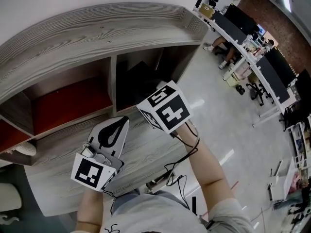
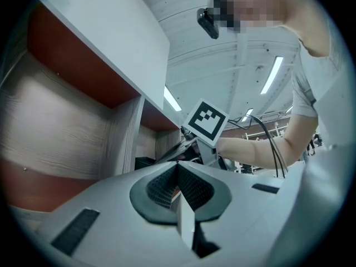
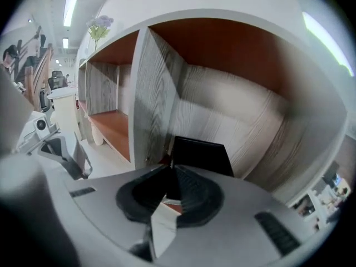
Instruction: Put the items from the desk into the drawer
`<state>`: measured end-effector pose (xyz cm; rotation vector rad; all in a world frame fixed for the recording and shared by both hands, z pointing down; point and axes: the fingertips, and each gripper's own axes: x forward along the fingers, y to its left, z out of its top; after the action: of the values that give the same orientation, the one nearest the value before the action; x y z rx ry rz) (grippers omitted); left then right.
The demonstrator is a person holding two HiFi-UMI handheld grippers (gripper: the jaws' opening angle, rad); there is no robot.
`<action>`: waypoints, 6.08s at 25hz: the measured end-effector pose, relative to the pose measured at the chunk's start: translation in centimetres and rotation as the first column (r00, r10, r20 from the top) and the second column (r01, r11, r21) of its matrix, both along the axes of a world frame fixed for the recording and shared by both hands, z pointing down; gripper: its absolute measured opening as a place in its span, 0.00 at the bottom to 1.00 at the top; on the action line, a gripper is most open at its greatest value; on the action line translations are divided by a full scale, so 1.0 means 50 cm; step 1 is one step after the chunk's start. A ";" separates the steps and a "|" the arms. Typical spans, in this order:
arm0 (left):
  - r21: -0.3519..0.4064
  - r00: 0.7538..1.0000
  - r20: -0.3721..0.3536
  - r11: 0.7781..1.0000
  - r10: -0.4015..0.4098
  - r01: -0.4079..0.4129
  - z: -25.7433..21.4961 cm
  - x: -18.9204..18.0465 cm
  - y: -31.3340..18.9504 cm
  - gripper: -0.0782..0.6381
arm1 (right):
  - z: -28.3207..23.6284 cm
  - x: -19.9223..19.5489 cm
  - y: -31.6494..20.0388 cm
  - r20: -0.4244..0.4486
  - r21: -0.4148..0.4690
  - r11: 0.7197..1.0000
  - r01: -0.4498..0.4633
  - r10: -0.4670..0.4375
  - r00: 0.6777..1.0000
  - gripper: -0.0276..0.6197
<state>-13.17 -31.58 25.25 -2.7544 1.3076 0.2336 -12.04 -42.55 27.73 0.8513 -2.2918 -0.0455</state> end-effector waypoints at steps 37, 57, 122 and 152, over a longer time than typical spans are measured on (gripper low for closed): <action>0.008 0.998 0.060 1.000 -0.030 0.029 0.015 0.321 0.288 0.12 | -0.040 0.341 0.411 0.331 0.149 0.988 0.038 -0.086 0.940 0.11; -0.020 0.997 0.081 1.000 0.001 0.001 0.034 0.343 0.414 0.12 | -0.012 0.410 0.571 0.420 0.224 0.973 -0.050 -0.051 0.906 0.11; -0.214 0.975 0.139 0.967 0.172 -0.140 0.294 0.368 0.616 0.12 | 0.729 0.447 0.664 0.204 -0.034 0.945 -0.326 0.326 0.923 0.11; -0.240 0.978 0.130 0.962 0.162 -0.128 0.314 0.362 0.567 0.12 | 0.859 0.410 0.668 0.008 -0.130 0.970 -0.208 0.211 0.978 0.14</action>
<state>4.93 -3.23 40.95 -2.9949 1.1639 -0.1220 8.46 -9.15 70.70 1.0246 -2.1860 0.2042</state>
